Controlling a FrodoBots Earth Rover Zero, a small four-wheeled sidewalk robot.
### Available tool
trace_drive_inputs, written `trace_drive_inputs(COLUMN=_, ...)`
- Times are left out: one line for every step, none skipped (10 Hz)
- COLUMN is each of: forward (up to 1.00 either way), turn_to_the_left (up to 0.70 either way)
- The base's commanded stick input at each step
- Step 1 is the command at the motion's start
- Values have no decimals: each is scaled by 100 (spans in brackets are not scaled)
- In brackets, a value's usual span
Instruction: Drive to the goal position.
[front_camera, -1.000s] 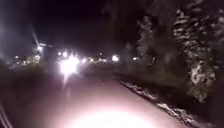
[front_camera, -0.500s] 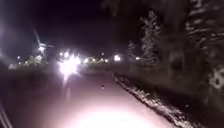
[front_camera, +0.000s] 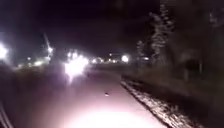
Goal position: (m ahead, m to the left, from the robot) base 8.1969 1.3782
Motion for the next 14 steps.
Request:
trace_drive_inputs(forward=100, turn_to_the_left=27)
trace_drive_inputs(forward=100, turn_to_the_left=27)
trace_drive_inputs(forward=100, turn_to_the_left=27)
trace_drive_inputs(forward=100, turn_to_the_left=27)
trace_drive_inputs(forward=100, turn_to_the_left=27)
trace_drive_inputs(forward=100, turn_to_the_left=27)
trace_drive_inputs(forward=100, turn_to_the_left=27)
trace_drive_inputs(forward=100, turn_to_the_left=27)
trace_drive_inputs(forward=100, turn_to_the_left=27)
trace_drive_inputs(forward=100, turn_to_the_left=0)
trace_drive_inputs(forward=100, turn_to_the_left=0)
trace_drive_inputs(forward=100, turn_to_the_left=0)
trace_drive_inputs(forward=100, turn_to_the_left=0)
trace_drive_inputs(forward=100, turn_to_the_left=0)
